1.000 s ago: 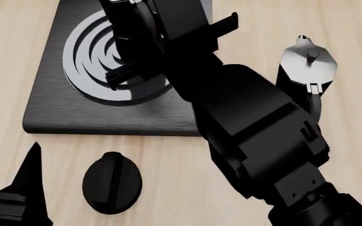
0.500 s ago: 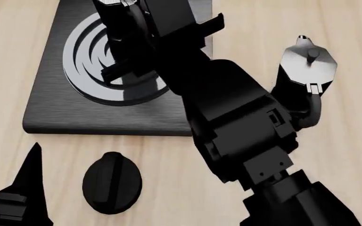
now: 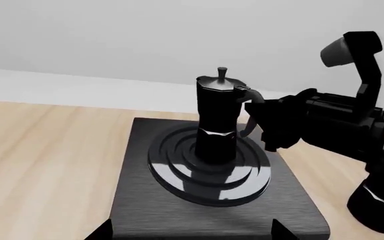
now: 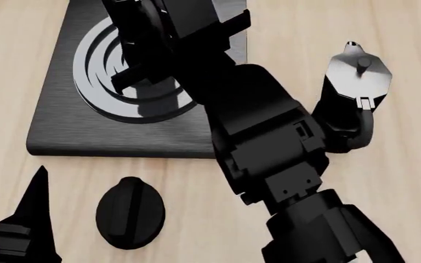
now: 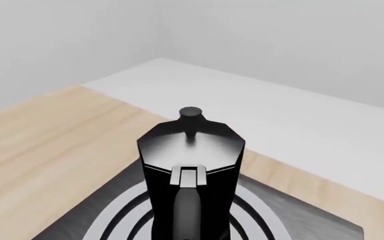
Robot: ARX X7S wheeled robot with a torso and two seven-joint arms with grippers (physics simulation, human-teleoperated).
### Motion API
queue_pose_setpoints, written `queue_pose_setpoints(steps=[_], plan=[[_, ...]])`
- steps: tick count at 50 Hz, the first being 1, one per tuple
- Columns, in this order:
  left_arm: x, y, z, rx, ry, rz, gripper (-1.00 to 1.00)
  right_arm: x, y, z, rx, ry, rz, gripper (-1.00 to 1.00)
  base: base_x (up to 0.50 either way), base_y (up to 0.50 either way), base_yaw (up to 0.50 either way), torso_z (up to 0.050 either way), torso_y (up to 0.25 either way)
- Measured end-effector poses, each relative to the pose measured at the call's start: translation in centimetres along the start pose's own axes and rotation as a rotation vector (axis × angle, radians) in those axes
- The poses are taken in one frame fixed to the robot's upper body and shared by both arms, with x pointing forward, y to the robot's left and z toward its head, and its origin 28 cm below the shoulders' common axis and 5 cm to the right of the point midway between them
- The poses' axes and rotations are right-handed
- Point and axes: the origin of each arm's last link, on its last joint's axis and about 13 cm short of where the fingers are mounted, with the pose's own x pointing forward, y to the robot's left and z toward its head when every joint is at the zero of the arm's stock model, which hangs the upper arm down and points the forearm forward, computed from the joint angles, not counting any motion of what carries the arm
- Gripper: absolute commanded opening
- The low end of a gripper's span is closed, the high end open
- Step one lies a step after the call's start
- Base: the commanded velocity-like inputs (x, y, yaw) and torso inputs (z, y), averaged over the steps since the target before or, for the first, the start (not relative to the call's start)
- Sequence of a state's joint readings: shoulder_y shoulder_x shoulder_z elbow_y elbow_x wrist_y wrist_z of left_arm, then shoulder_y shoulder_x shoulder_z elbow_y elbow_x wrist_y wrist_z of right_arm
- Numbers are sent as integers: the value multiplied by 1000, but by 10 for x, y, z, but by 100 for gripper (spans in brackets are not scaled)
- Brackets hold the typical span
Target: Put the right moka pot on the stove.
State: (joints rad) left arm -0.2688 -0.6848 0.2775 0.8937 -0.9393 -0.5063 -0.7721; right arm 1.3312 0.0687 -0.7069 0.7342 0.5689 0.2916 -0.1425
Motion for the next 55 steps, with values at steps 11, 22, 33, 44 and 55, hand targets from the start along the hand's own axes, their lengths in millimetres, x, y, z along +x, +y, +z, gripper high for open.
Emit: queue_pose_setpoints(steps=[11,22,33,44,55], plan=[[0,0,0,1,1,0,100,-1,1,-1,7,3,-8,-100,1,1,1,0,0],[0,0,-1,2,2,1,100,-7,3,-4,5,36,-4,100,0,0,0,0,0],[1,0,-1,2,5,4,100,-19,7,8,-20,29,4,100,0,0,0,0,0],[2,0,-1,2,10,9,100,-42,9,31,-60,0,-4,100,0,0,0,0,0],[3,1,-1,1,16,17,100,-70,9,54,-102,-35,-30,100,0,0,0,0,0]])
